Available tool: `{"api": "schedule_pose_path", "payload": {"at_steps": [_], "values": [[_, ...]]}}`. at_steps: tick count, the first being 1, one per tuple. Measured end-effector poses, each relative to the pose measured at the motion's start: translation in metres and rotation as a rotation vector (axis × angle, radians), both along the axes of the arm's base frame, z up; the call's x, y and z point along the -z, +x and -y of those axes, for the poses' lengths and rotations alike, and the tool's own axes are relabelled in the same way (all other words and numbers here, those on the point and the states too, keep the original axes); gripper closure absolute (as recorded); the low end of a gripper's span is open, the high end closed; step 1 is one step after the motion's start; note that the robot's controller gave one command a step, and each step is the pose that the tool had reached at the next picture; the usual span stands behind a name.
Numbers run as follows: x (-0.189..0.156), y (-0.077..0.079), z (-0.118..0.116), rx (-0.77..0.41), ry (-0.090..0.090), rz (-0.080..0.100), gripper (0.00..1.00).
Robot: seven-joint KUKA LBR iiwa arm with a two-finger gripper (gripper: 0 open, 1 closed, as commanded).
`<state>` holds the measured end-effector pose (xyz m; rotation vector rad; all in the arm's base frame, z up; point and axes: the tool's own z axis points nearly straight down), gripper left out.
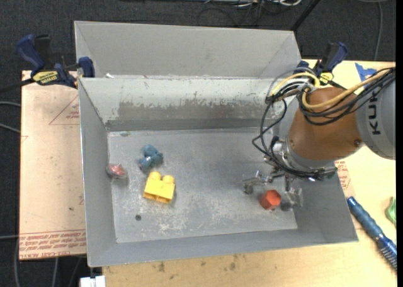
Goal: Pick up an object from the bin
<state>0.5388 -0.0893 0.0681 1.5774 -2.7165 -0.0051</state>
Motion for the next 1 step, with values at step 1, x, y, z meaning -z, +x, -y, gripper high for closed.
{"api": "schedule_pose_path", "payload": {"at_steps": [1], "values": [[-0.0017,0.0007,0.0008,0.002,0.000,0.002,1.00]]}}
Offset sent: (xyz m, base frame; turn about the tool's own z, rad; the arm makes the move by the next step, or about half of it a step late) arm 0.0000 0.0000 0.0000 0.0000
